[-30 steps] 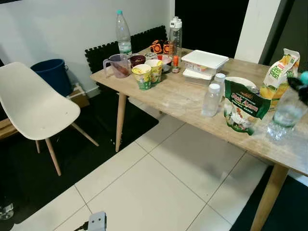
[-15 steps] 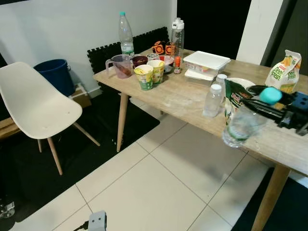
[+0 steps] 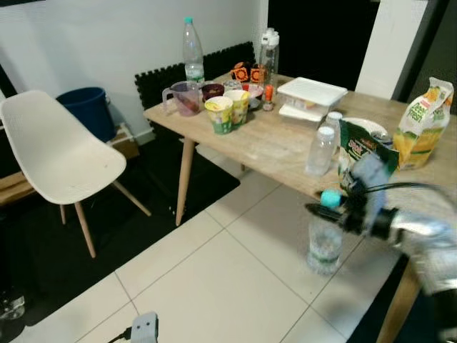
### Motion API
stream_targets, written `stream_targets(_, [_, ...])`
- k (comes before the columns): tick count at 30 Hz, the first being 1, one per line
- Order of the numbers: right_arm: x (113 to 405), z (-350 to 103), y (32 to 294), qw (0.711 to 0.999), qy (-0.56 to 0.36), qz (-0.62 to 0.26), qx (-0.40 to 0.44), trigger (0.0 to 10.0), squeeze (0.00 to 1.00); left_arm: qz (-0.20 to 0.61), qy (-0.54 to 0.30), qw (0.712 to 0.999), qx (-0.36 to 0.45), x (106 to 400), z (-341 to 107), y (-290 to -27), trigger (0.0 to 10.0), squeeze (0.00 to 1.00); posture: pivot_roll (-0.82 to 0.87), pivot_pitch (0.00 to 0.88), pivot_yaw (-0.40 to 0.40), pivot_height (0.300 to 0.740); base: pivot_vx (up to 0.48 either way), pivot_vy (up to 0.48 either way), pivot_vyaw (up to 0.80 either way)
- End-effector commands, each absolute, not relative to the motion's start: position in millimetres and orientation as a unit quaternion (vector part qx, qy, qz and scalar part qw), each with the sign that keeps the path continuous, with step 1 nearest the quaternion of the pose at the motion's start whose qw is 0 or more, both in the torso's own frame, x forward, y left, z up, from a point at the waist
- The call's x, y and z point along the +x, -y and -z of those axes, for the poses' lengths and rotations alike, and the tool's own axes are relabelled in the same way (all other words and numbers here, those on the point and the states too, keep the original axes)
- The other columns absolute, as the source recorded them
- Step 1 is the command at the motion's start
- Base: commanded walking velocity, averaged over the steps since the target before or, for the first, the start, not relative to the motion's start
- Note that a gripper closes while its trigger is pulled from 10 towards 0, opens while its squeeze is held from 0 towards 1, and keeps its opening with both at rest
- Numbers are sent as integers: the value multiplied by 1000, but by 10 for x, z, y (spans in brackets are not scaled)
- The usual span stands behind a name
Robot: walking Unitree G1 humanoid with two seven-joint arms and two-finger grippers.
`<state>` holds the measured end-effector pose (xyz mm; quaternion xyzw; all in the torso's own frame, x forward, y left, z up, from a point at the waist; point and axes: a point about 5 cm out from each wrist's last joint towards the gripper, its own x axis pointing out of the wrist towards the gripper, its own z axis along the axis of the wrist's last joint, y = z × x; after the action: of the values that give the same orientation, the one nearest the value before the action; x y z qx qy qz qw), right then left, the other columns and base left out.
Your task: Restocking fridge
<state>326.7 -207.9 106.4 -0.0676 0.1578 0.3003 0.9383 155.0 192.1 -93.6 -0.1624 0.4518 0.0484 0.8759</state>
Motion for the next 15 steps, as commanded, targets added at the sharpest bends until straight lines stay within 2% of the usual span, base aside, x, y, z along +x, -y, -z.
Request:
stream_targets(1, [3255,-868,2149,949,-182,-251,-63,10000,0,-52,-462,871,-159,1505,956,-1930,10000,0,-81,0,45,740,0,0,0])
stream_targets(5, [3133,-531,2184,956,-221,-190,-21,10000,0,-55,-464,870,-157,1498,959,-1932,10000,0,-81,0,51,740,0,0,0])
stream_targets(7, [2934,-213,2247,954,-269,-134,-25,10000,0,-59,-466,869,-157,1490,963,-1937,10000,0,-81,0,51,740,0,0,0])
stream_targets(11, [2828,-80,2291,949,-292,-109,-43,10000,0,-60,-467,868,-157,1487,965,-1940,10000,0,-81,0,51,740,0,0,0])
stream_targets(12, [2706,42,2377,949,-308,-61,-28,10000,0,-62,-467,868,-157,1485,965,-1944,10000,0,-81,0,51,740,0,0,0])
stream_targets(14, [2292,377,2540,926,-375,36,1,10000,0,-67,-469,867,-156,1478,968,-1954,10000,0,-82,0,51,740,0,0,0])
stream_targets(15, [2292,377,2540,926,-375,36,1,10000,0,-67,-469,867,-156,1478,968,-1954,10000,0,-82,0,51,740,0,0,0])
